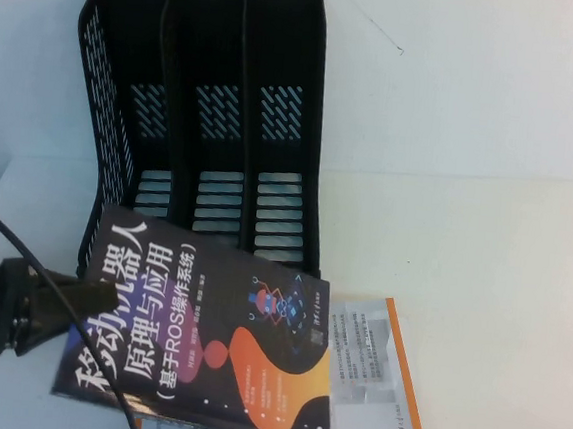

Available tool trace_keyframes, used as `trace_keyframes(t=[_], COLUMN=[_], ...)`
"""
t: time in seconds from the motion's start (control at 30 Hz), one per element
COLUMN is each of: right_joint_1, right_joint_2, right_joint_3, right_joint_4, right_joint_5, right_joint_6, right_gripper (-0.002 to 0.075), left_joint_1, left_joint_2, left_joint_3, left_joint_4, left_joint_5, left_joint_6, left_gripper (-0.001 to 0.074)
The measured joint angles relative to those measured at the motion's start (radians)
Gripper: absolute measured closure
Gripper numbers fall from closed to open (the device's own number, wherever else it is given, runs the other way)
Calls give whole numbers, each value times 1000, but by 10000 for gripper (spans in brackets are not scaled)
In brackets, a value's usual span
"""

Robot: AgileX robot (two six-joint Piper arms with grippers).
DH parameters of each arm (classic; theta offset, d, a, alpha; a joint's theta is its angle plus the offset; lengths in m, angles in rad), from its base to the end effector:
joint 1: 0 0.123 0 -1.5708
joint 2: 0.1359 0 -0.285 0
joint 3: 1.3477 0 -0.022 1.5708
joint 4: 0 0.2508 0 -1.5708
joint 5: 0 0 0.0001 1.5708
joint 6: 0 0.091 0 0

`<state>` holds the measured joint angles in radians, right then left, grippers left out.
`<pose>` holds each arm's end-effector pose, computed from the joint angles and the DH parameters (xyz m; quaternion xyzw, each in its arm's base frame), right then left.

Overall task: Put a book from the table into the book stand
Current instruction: Pick up the book with your left arm, then place the book on the book shelf

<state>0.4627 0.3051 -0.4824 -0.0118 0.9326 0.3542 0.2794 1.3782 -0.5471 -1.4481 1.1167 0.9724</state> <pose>0.0451 0.0215 0.2750 -0.0499 0.8985 0.1679 0.4026 0.2202 -0.0213 0.2196 -0.0995 0.8241 -0.5068 0.2328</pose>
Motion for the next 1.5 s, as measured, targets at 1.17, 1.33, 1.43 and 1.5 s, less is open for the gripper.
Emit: trace_keyframes(t=[1.17, 1.33, 1.43, 1.5], right_joint_1=[0, 0, 0, 0], right_joint_2=[0, 0, 0, 0], right_joint_3=[0, 0, 0, 0], right_joint_4=[-2, -2, -2, -2], right_joint_5=[0, 0, 0, 0], right_joint_6=[0, 0, 0, 0], right_gripper=[718, 718, 718, 718], left_joint_1=[0, 0, 0, 0], left_joint_2=[-149, -100, -83, -76], left_joint_3=[-853, -853, -853, -853], left_joint_4=[472, 537, 562, 566], left_joint_5=[-169, -194, -198, -202], left_joint_6=[-553, -575, -579, -579], left_gripper=[622, 622, 622, 622])
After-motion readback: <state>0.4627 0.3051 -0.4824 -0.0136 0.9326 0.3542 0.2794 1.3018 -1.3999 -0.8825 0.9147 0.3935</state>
